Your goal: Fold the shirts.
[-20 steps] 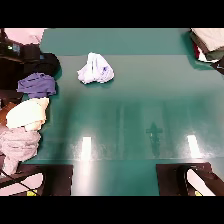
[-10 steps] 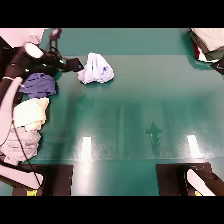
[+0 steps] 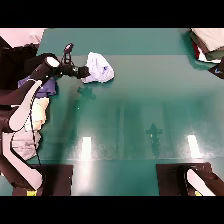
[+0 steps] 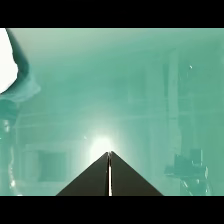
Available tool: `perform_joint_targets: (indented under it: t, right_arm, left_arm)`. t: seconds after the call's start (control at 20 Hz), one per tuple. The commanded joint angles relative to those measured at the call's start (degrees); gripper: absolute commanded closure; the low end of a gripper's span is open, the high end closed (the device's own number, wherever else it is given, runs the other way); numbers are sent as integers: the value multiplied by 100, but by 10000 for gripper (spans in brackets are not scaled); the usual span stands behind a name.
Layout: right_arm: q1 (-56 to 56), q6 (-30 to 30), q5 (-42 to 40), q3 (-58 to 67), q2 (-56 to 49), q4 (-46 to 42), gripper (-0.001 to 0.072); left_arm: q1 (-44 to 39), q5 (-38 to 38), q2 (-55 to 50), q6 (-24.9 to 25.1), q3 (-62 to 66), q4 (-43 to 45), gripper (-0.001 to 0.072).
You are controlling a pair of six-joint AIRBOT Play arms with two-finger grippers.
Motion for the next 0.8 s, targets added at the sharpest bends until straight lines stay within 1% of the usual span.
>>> perform_joint_targets:
  t: [0.0,0.1,0.15,0.2,0.3,0.35,0.4,0.5,0.6,0.75]
  right_arm:
    - [2,0,-229,59,4,-2,694]
    - [0,0,-518,308,4,-7,693]
    - [0,0,-660,485,4,-7,694]
    - [0,-2,-750,662,4,-7,694]
    - [0,-2,-885,1003,-7,-11,693]
    - [0,-2,-916,1158,-22,-13,694]
    - [0,-4,-903,1290,-39,-13,694]
    - [2,-4,-903,1447,-55,2,694]
    - [2,-2,-870,1484,-52,2,694]
    - [2,-2,-479,1482,-55,0,694]
  left_arm:
    - [0,-968,-31,42,968,-98,685]
    - [0,-1921,13,46,2131,-260,685]
    - [0,-2367,107,48,2673,-505,685]
    - [0,-2549,345,63,2889,-903,685]
    - [0,-2577,1102,492,2769,-1882,685]
    - [-2,-2590,1475,702,2640,-2218,685]
    - [-39,-2623,1836,844,2522,-2371,685]
    - [-216,-2828,2494,868,2328,-2321,685]
    - [-472,-3032,2892,903,2142,-2223,685]
    - [-1016,-3351,3049,885,1832,-1611,684]
